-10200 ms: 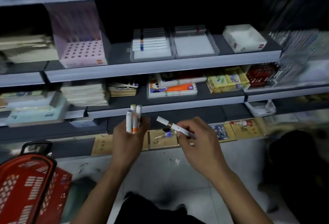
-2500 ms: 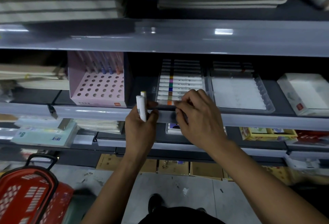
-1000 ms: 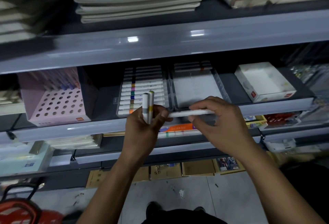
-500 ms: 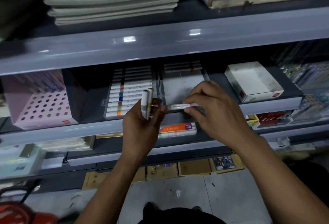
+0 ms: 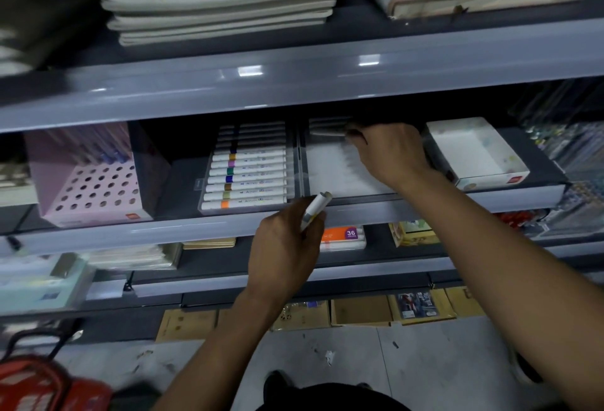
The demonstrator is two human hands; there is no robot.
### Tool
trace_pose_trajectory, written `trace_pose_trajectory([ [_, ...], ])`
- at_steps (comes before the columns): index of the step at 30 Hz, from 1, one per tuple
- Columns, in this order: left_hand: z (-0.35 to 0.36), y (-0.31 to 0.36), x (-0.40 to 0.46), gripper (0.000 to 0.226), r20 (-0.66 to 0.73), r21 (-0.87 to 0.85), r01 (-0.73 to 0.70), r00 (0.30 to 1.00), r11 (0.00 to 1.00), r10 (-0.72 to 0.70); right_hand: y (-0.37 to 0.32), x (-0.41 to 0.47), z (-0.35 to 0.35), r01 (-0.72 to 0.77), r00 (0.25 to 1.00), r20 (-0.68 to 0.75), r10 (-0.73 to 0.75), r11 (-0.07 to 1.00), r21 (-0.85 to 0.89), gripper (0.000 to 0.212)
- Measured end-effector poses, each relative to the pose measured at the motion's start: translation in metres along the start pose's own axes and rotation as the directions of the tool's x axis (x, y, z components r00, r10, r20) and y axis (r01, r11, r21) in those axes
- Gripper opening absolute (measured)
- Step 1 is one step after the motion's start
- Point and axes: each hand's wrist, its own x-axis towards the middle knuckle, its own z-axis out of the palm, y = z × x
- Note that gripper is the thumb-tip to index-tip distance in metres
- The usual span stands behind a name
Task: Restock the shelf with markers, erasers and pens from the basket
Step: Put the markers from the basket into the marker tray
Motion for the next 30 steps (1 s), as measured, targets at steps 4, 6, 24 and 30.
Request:
trace_pose_trajectory([
  [4,0.001,-0.003,-0.003,0.023,0.009,0.009,0.014,1.000,1.000,-0.014,0.002,0.016,0.010,-0.020,0.996,0.083,0.025,0.998,-0.059,0.035],
  [6,0.001,-0.003,-0.004,0.026,0.015,0.016,0.018,1.000,1.000,-0.018,0.002,0.020,0.013,-0.006,0.992,0.126,0.020,0.994,-0.106,0.039],
  [24,0.004,-0.005,-0.009,0.031,0.029,0.011,0.074,0.997,0.997,-0.075,-0.004,0.012,0.024,0.046,0.995,0.103,-0.008,0.927,-0.372,0.027],
  [30,0.004,-0.003,-0.006,0.023,0.050,-0.065,0.142,0.989,0.988,-0.139,-0.006,0.010,0.019,0.026,0.991,0.135,0.021,0.943,-0.332,0.016],
])
